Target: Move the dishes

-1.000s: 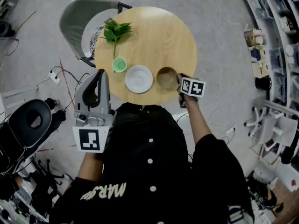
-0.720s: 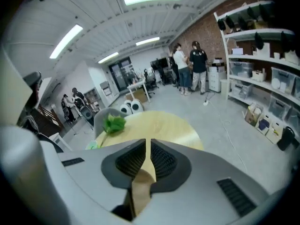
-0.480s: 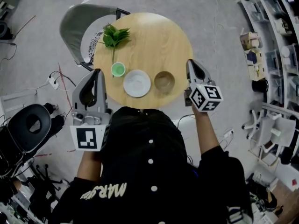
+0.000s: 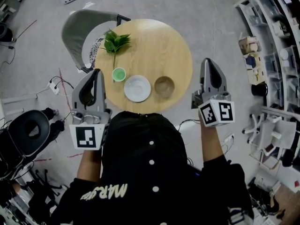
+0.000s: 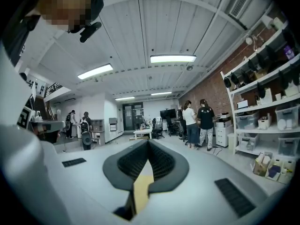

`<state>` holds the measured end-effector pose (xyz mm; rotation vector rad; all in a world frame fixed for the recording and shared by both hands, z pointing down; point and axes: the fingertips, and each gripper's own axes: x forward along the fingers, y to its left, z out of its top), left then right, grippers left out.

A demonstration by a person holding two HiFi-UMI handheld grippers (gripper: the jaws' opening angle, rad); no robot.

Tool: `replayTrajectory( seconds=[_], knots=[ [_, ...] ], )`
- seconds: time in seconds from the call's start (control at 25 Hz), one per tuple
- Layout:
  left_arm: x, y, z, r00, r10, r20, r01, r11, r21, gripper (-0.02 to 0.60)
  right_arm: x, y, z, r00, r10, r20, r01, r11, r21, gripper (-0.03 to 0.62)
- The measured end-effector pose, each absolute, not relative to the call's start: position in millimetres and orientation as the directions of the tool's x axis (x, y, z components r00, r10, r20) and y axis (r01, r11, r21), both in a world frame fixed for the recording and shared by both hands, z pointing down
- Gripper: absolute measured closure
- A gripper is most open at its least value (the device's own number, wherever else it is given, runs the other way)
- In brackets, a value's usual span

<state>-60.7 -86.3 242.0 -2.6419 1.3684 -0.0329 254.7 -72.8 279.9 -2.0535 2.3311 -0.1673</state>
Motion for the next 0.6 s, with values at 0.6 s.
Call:
replayTrajectory(
  seconds=[0.6],
  knots=[
    [-83.1, -98.7, 222.1, 0.537, -0.839, -0.091, -0.840, -0.520, -0.156, 0.578, 256.3, -53.5, 208.2, -0.106, -0.989, -0.099, -0.994, 0.102, 0.047, 0.597]
  ],
)
